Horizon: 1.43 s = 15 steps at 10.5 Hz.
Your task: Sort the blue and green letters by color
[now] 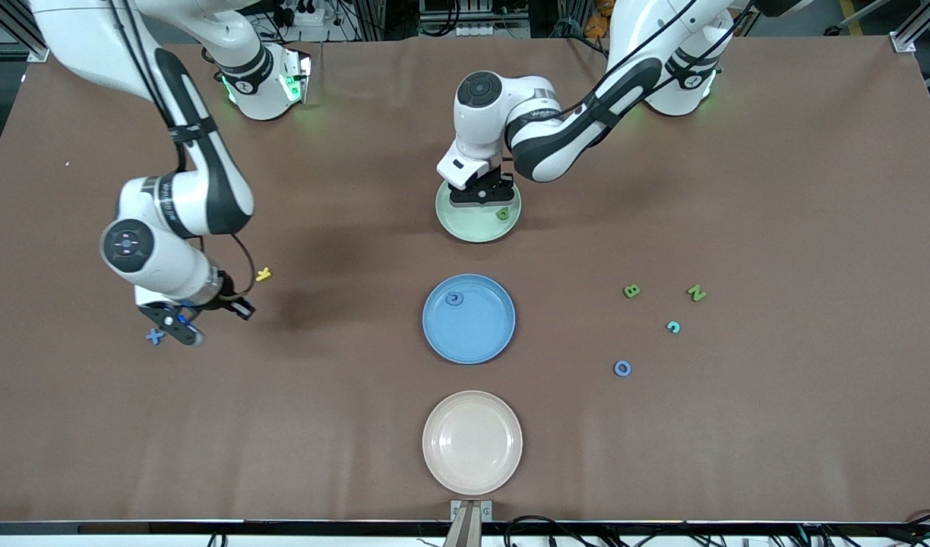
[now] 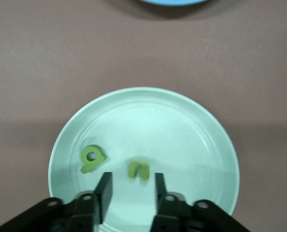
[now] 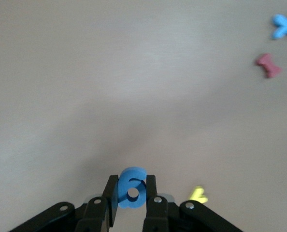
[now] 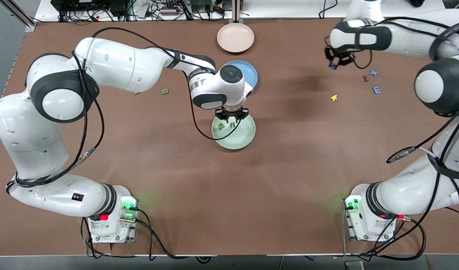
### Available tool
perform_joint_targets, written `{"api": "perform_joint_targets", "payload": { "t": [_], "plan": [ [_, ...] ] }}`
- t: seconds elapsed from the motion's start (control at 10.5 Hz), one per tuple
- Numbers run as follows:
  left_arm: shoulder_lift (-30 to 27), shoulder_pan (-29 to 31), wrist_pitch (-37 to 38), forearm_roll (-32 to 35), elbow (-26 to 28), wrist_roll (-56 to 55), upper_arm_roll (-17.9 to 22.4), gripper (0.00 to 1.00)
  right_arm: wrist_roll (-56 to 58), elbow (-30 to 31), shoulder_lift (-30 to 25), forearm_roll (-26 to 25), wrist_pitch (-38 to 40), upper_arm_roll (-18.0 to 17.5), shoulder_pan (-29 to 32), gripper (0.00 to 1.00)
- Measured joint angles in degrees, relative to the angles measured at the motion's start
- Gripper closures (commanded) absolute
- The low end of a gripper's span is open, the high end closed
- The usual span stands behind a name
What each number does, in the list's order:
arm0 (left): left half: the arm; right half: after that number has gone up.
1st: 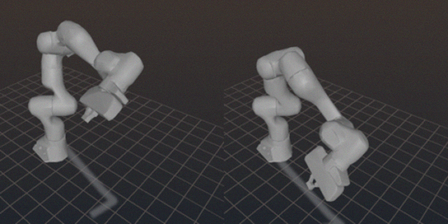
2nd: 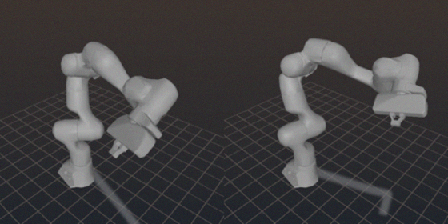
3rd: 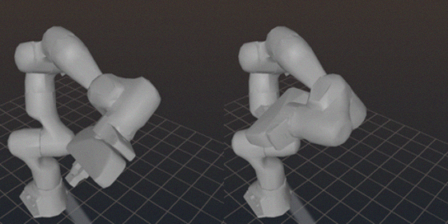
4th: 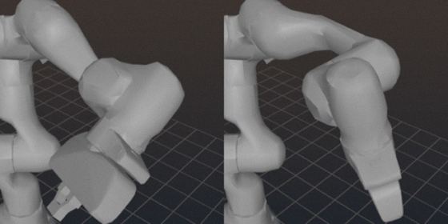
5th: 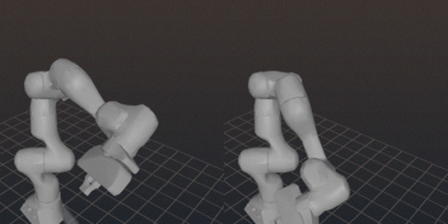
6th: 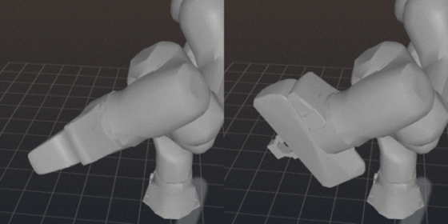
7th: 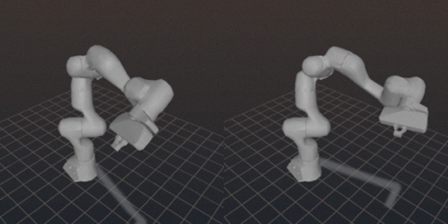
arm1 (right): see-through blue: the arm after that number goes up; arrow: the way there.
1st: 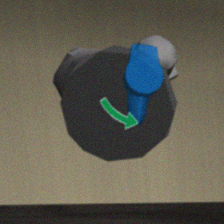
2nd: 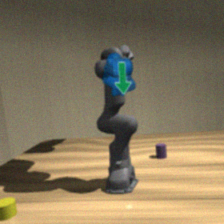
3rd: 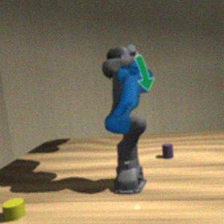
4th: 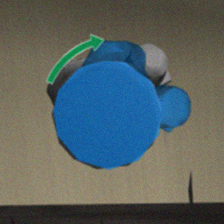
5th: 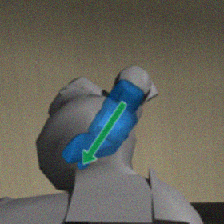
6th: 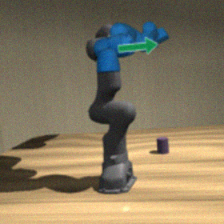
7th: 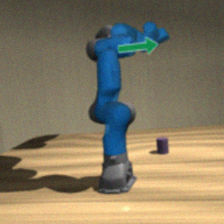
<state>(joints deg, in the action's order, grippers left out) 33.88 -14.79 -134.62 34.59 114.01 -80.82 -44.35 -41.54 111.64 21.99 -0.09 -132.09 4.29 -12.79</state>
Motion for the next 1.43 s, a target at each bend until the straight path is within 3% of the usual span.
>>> {"api": "perform_joint_targets", "payload": {
  "t": [0.29,0.57,0.95,1.43],
  "plan": [
    [0.7,-0.6,2.1,0.0,-0.4,-0.2,1.7,0.0,3.2,-7.0,5.1,0.0,0.0,-1.0,-5.3,1.0],
    [0.5,0.2,2.3,0.0,-2.3,0.7,7.9,0.0,7.9,-13.6,10.4,2.6,-0.2,-1.2,-9.6,1.0],
    [-0.3,10.2,2.4,0.1,-3.2,11.0,10.0,0.0,8.3,-22.2,16.7,7.7,-0.2,-1.5,-18.5,1.0],
    [-0.3,21.6,0.5,0.1,-1.6,14.5,10.2,0.0,4.5,-25.1,19.6,10.5,-2.6,-2.0,-28.3,0.99]
  ]
}}
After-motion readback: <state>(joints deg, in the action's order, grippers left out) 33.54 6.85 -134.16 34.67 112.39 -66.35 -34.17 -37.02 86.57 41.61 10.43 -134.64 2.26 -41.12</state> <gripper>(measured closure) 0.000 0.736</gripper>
